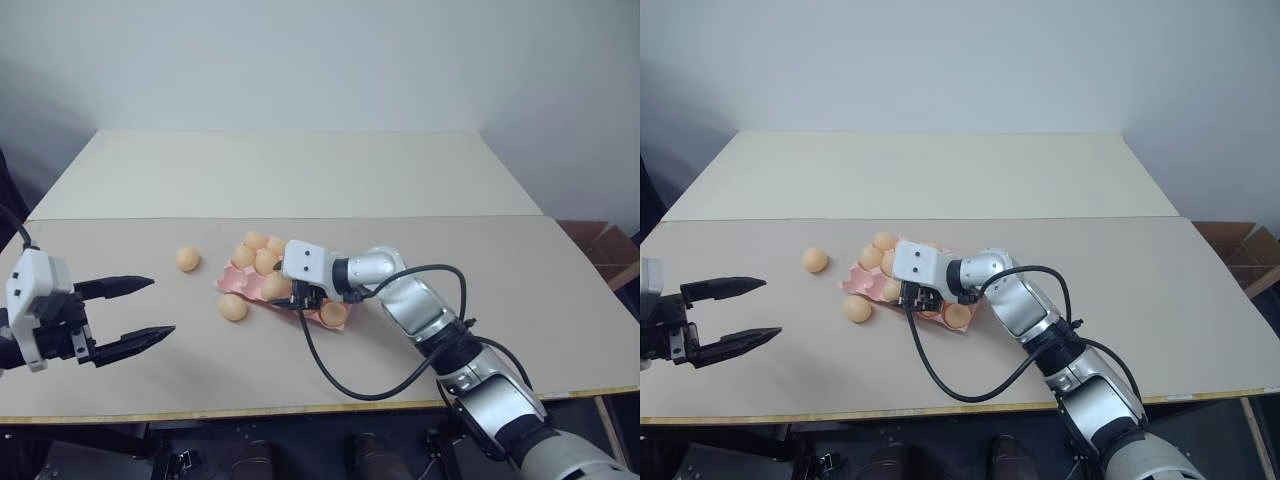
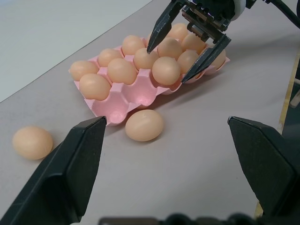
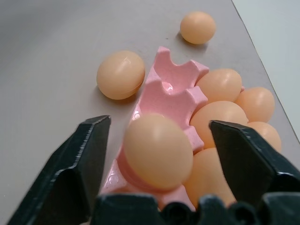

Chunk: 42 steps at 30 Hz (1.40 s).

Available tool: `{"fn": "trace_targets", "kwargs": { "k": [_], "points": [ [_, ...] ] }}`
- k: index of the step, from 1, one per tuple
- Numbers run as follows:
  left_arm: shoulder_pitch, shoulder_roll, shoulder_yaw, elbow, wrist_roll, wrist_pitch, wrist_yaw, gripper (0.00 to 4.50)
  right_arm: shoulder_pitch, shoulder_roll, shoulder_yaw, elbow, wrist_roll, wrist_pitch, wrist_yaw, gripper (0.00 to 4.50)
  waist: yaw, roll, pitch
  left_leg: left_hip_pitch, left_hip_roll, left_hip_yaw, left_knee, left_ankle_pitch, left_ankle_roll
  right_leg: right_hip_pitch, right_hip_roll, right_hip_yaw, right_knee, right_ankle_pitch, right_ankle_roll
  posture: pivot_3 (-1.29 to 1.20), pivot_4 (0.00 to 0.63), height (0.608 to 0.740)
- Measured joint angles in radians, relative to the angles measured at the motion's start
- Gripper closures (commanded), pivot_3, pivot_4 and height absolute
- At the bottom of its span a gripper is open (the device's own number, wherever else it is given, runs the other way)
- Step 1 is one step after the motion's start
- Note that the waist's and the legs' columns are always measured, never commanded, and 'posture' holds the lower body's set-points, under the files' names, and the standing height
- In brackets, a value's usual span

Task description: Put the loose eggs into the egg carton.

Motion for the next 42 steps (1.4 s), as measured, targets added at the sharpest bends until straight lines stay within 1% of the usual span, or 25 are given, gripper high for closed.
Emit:
{"fn": "trace_targets", "kwargs": {
  "k": [3,5,9,12,14,18,19,21,24,27,36,38,42],
  "points": [
    [0.0,0.0,0.0,0.0,-0.01,0.0,0.001,0.0,0.002,-0.014,-0.006,-0.023,0.007,0.003,0.004,0.04,0.0,0.0,0.0,0.0,0.0,0.0,0.0,0.0,0.0,0.0,0.0,0.0,0.0,0.0,0.0,0.0,0.15,0.74],
    [-0.001,0.0,0.0,0.0,-0.013,0.0,0.003,0.0,0.007,-0.035,-0.04,-0.064,0.034,0.014,0.014,0.04,0.002,0.0,0.0,0.0,0.0,0.0,0.0,0.0,0.0,0.0,0.0,0.0,0.0,0.0,0.0,0.0,0.15,0.74],
    [-0.012,0.001,-0.003,0.005,-0.013,-0.003,0.003,0.0,0.055,-0.136,-0.162,-0.184,0.13,0.046,0.06,0.04,0.009,0.0,0.0,0.0,-0.001,0.0,0.0,0.0,0.0,0.001,-0.001,-0.001,-0.002,0.0,0.0,0.0,0.15,0.74],
    [-0.023,0.004,-0.013,0.028,-0.008,-0.011,-0.004,0.0,0.123,-0.245,-0.279,-0.262,0.236,0.076,0.121,0.04,0.01,0.0,0.0,-0.001,-0.001,0.001,0.0,0.0,0.0,0.001,-0.002,0.0,-0.003,0.0,0.0,0.0,0.15,0.74],
    [-0.038,0.007,-0.025,0.069,0.012,-0.033,-0.013,0.0,0.195,-0.361,-0.381,-0.313,0.323,0.088,0.192,0.04,0.015,0.0,0.0,0.0,-0.001,0.001,-0.001,0.0,0.0,0.001,-0.001,-0.001,-0.003,-0.001,0.0,0.0,0.15,0.74],
    [-0.062,0.018,-0.045,0.122,0.031,-0.055,-0.027,0.0,0.303,-0.517,-0.508,-0.372,0.435,0.088,0.307,0.04,0.011,0.0,0.0,0.0,0.0,0.001,-0.001,0.0,0.0,0.001,0.0,0.0,-0.003,-0.001,0.0,0.0,0.15,0.74],
    [-0.063,0.02,-0.045,0.124,0.031,-0.055,-0.03,0.0,0.315,-0.532,-0.523,-0.375,0.449,0.088,0.325,0.04,0.008,0.0,0.0,0.001,0.0,0.001,-0.001,0.0,0.0,0.001,0.0,0.0,-0.002,-0.001,0.0,0.0,0.15,0.74],
    [-0.077,0.023,-0.058,0.124,0.032,-0.06,-0.041,0.0,0.404,-0.616,-0.597,-0.386,0.524,0.088,0.414,0.04,0.01,0.0,0.0,0.001,-0.001,0.001,-0.001,0.0,0.0,0.001,-0.001,0.0,-0.003,-0.001,0.0,0.0,0.15,0.74],
    [-0.075,0.023,-0.06,0.131,0.038,-0.069,-0.046,0.0,0.488,-0.69,-0.686,-0.381,0.576,0.088,0.48,0.04,0.008,0.0,0.0,0.001,-0.001,0.002,-0.001,0.0,0.0,0.001,-0.002,0.001,-0.003,0.0,0.001,0.0,0.15,0.74],
    [-0.07,0.021,-0.062,0.131,0.047,-0.076,-0.045,0.0,0.533,-0.714,-0.734,-0.382,0.608,0.088,0.495,0.04,0.003,0.0,0.0,0.003,-0.001,0.002,-0.001,0.0,0.0,0.001,-0.002,0.001,-0.002,0.0,0.001,0.0,0.15,0.74],
    [-0.056,-0.004,-0.089,0.13,0.067,-0.095,-0.025,0.0,0.541,-0.717,-0.738,-0.385,0.636,0.088,0.48,0.04,0.008,0.0,0.0,0.001,-0.001,0.002,-0.001,0.0,0.0,0.001,-0.002,0.002,-0.003,0.0,0.001,0.0,0.15,0.74],
    [-0.059,-0.02,-0.114,0.116,0.085,-0.095,0.011,0.0,0.541,-0.717,-0.738,-0.386,0.645,0.088,0.478,0.04,0.01,0.0,0.0,0.001,-0.001,0.002,-0.001,0.0,0.0,0.001,-0.002,0.002,-0.003,0.0,0.001,0.0,0.15,0.74],
    [-0.07,-0.086,-0.209,0.09,0.115,-0.092,0.096,0.0,0.54,-0.717,-0.738,-0.392,0.669,0.088,0.467,0.04,0.015,0.0,0.0,0.001,-0.002,0.002,-0.001,0.0,0.0,0.001,-0.002,0.002,-0.003,0.0,0.001,0.0,0.15,0.74]
  ]
}}
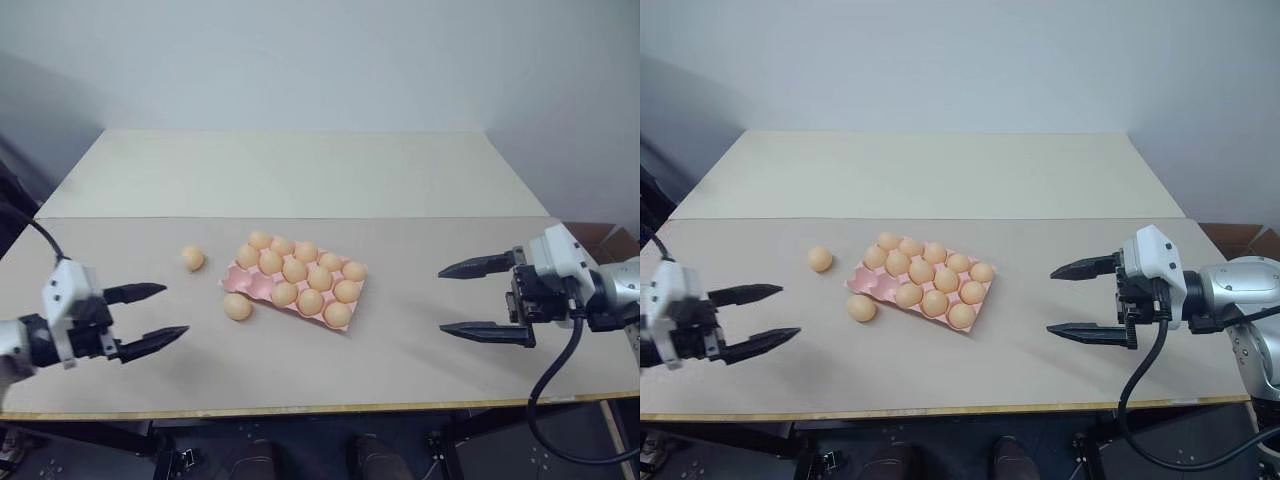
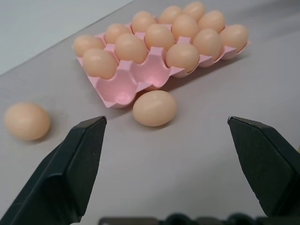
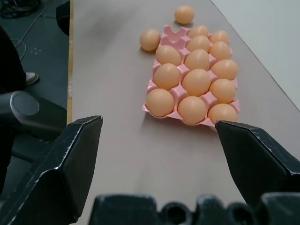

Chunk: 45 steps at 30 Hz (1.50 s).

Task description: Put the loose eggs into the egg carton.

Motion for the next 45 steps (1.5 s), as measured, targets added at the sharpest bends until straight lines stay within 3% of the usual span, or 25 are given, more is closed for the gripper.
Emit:
{"fn": "trace_targets", "kwargs": {
  "k": [8,18,23,26,31,32,39,45],
  "points": [
    [-0.054,-0.142,-0.182,-0.014,0.104,0.005,0.217,0.0,-0.008,0.012,0.0,-0.03,0.024,0.0,-0.05,0.04,0.004,0.0,0.0,0.0,0.0,0.0,0.0,0.0,0.0,0.001,0.001,0.001,0.0,0.001,0.001,0.0,0.15,0.74],
    [-0.126,-0.303,-0.288,-0.012,0.199,0.045,0.463,0.0,-0.009,0.012,0.0,-0.055,0.044,0.0,-0.077,0.04,0.012,-0.001,0.0,0.0,-0.001,-0.001,0.001,0.0,0.001,0.002,0.001,0.001,0.0,0.004,0.007,0.0,0.15,0.74],
    [-0.157,-0.344,-0.331,-0.004,0.222,0.048,0.509,0.0,-0.007,0.012,-0.001,-0.071,0.055,0.0,-0.086,0.04,0.014,-0.001,0.0,0.0,-0.001,-0.001,0.001,0.0,0.001,0.002,0.001,0.001,0.0,0.004,0.007,0.0,0.15,0.74],
    [-0.202,-0.362,-0.366,0.031,0.252,0.077,0.552,0.6,-0.004,0.012,-0.004,-0.078,0.063,0.0,-0.094,0.0,0.015,-0.001,-0.001,0.0,-0.001,-0.001,0.001,0.0,0.001,0.002,0.001,0.001,0.0,0.005,0.007,0.0,0.15,0.74],
    [-0.208,-0.36,-0.38,0.04,0.26,0.086,0.555,2.24,0.015,0.01,-0.014,-0.093,0.067,0.0,-0.107,0.0,0.012,-0.001,-0.001,0.0,-0.001,-0.002,0.001,0.0,0.001,0.002,0.001,0.001,0.0,0.005,0.008,0.0,0.15,0.74],
    [-0.207,-0.357,-0.378,0.04,0.259,0.087,0.554,2.39,0.017,0.01,-0.014,-0.094,0.068,0.0,-0.11,0.0,0.013,-0.001,-0.001,0.0,-0.001,-0.002,0.001,0.0,0.001,0.002,0.001,0.001,0.0,0.005,0.007,0.0,0.15,0.74],
    [-0.108,-0.282,-0.272,-0.091,0.164,0.09,0.466,2.46,0.035,0.009,-0.04,-0.11,0.073,0.0,-0.138,0.0,0.012,-0.001,-0.001,0.001,-0.001,-0.002,0.001,0.0,0.001,0.002,0.001,0.001,0.0,0.003,0.005,0.0,0.15,0.74],
    [-0.21,-0.28,-0.278,-0.141,0.105,0.09,0.43,2.46,0.027,0.023,-0.04,-0.112,0.075,0.0,-0.2,0.0,0.024,-0.001,-0.001,0.001,-0.002,-0.002,0.002,0.0,0.001,0.003,0.001,0.001,0.0,0.002,0.003,0.0,0.15,0.74]
  ]
}}
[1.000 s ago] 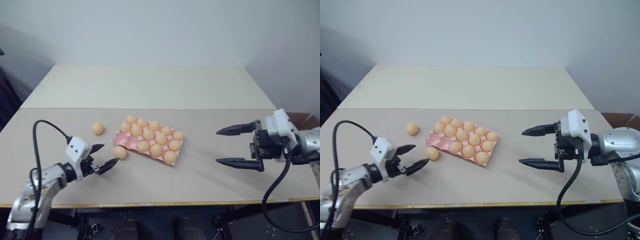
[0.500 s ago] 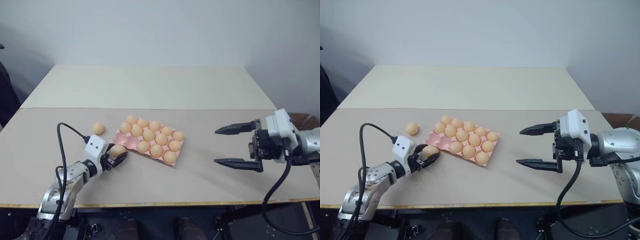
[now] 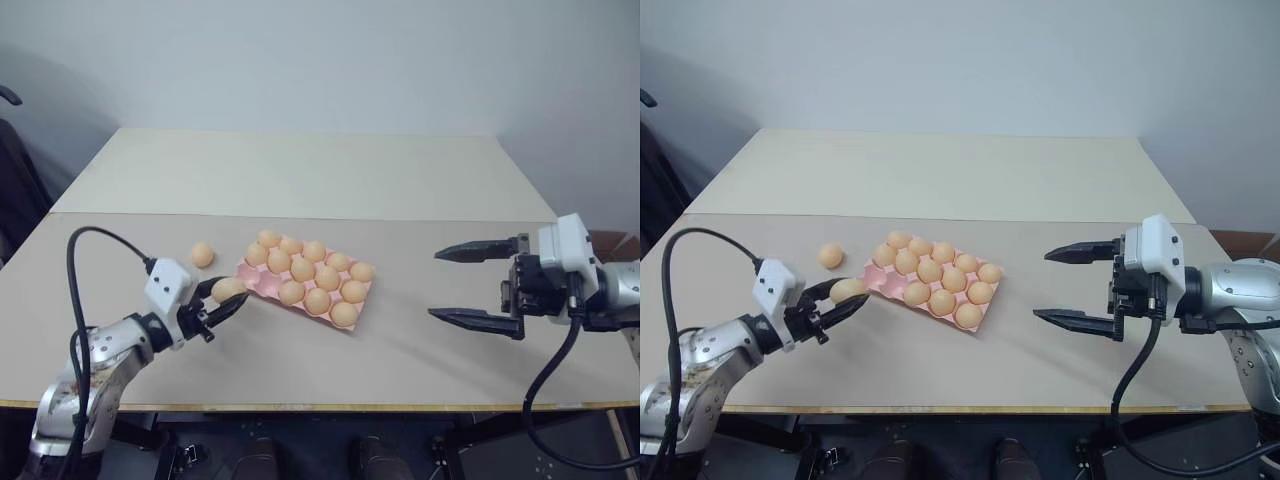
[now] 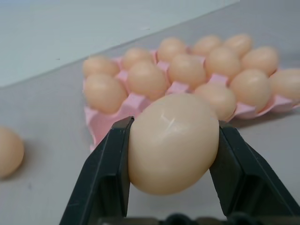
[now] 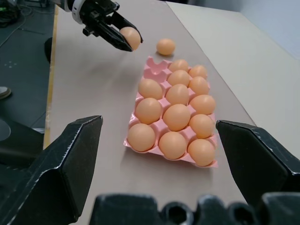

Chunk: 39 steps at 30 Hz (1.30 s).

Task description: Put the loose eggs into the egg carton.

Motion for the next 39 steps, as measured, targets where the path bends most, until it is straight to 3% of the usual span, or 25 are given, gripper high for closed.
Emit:
{"fn": "trace_targets", "kwargs": {
  "k": [4,11,19,21,30,39],
  "points": [
    [-0.122,-0.052,-0.095,0.074,0.034,-0.006,0.02,2.46,-0.001,0.021,0.0,-0.009,0.009,0.005,-0.045,0.0,-0.001,0.0,0.0,0.0,-0.001,0.0,0.0,0.0,0.0,0.0,0.0,0.001,0.0,0.003,0.006,0.0,0.15,0.74],
    [-0.2,-0.087,-0.185,0.227,0.135,-0.019,0.057,2.46,0.01,0.02,-0.009,-0.033,0.026,0.01,-0.067,0.0,-0.013,0.0,0.0,0.0,0.0,-0.001,0.0,0.0,0.0,0.0,0.001,0.001,0.0,0.004,0.006,0.0,0.15,0.74],
    [-0.226,-0.097,-0.177,0.245,0.122,-0.006,0.034,0.04,0.014,0.012,-0.033,-0.048,0.04,0.017,-0.08,0.0,-0.011,0.0,0.0,0.0,-0.001,-0.001,0.0,0.0,0.0,0.0,0.001,0.001,0.0,0.004,0.006,0.0,0.15,0.74],
    [-0.225,-0.074,-0.172,0.238,0.122,-0.007,0.028,0.04,0.014,0.011,-0.035,-0.047,0.043,0.017,-0.08,0.0,-0.012,0.0,0.0,0.0,0.0,-0.001,0.0,0.0,0.0,0.0,0.001,0.001,0.0,0.004,0.006,0.0,0.15,0.74],
    [-0.097,0.119,0.058,0.156,0.015,-0.03,-0.131,0.04,0.007,0.011,-0.031,-0.026,0.048,0.022,-0.066,0.0,-0.018,0.0,0.0,0.0,0.0,-0.001,0.0,0.0,0.0,0.0,0.001,0.0,0.0,0.002,0.003,0.0,0.15,0.74],
    [0.137,0.319,0.331,0.142,-0.15,-0.039,-0.438,0.04,0.015,-0.01,0.049,0.001,0.03,-0.01,0.103,0.0,-0.014,0.0,0.0,0.0,0.001,0.0,0.0,0.0,0.0,-0.001,0.0,-0.001,0.0,-0.001,-0.001,0.0,0.15,0.74]
  ]
}}
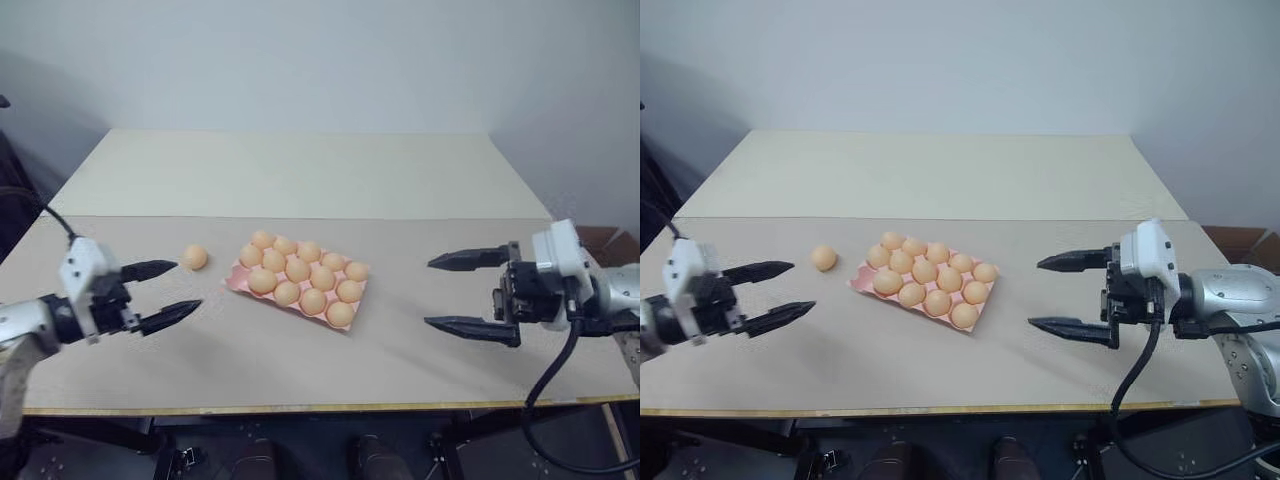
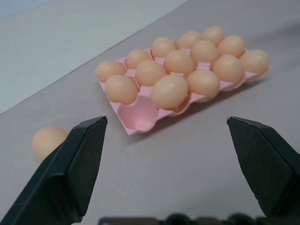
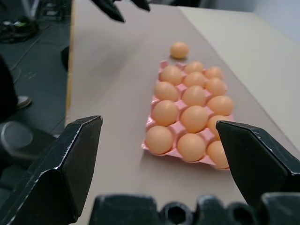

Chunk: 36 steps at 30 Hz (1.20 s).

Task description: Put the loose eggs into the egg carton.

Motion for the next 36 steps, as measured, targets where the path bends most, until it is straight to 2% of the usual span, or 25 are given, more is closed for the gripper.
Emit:
{"fn": "trace_targets", "kwargs": {
  "k": [4,10,18,24,28,31,36],
  "points": [
    [0.075,0.039,0.067,0.017,-0.009,0.004,-0.064,0.04,0.001,0.0,0.021,0.014,-0.004,-0.033,0.069,0.0,0.003,0.0,0.0,0.0,0.0,0.0,0.0,0.0,0.0,0.0,0.0,0.0,0.0,0.0,0.0,0.0,0.15,0.74],
    [0.113,0.05,0.135,0.016,-0.04,0.032,-0.096,0.04,-0.006,0.0,0.03,0.032,-0.007,-0.041,0.076,0.0,0.003,0.0,0.0,0.0,0.0,0.001,0.0,0.0,0.0,-0.001,0.0,0.0,0.0,0.0,0.0,0.0,0.15,0.74],
    [0.123,0.038,0.144,-0.013,-0.041,0.034,-0.057,0.04,-0.008,0.0,0.031,0.04,-0.015,-0.041,0.071,0.0,0.004,0.0,0.0,0.0,0.001,0.001,0.0,0.0,0.0,-0.001,0.0,0.0,0.0,0.0,0.0,0.0,0.15,0.74],
    [-0.097,-0.005,-0.003,0.078,0.07,0.031,0.166,0.04,-0.016,0.004,0.031,0.04,-0.022,-0.043,0.066,0.0,0.012,0.0,0.0,0.0,0.0,0.001,0.0,0.0,0.0,0.0,0.0,0.0,0.0,0.0,0.0,0.0,0.15,0.74],
    [-0.363,-0.104,-0.205,0.282,0.23,0.02,0.359,0.04,-0.017,0.007,0.029,0.037,-0.023,-0.045,0.059,0.0,0.018,-0.001,0.0,-0.001,0.0,0.001,0.0,0.0,0.0,0.001,0.001,0.0,0.0,0.004,0.006,0.0,0.15,0.74],
    [-0.477,-0.164,-0.294,0.414,0.3,0.006,0.422,0.04,-0.013,0.007,0.025,0.032,-0.023,-0.045,0.052,0.0,0.013,-0.001,0.0,-0.001,-0.001,0.001,0.0,0.0,0.0,0.001,0.001,0.001,-0.001,0.005,0.006,0.0,0.15,0.74],
    [-0.622,-0.236,-0.363,0.622,0.354,-0.029,0.447,0.04,-0.002,0.006,0.016,0.016,-0.023,-0.045,0.038,0.0,0.005,-0.001,0.0,-0.001,-0.001,0.001,0.0,0.0,0.0,0.001,0.001,0.0,0.0,0.005,0.006,0.0,0.15,0.74]
  ]
}}
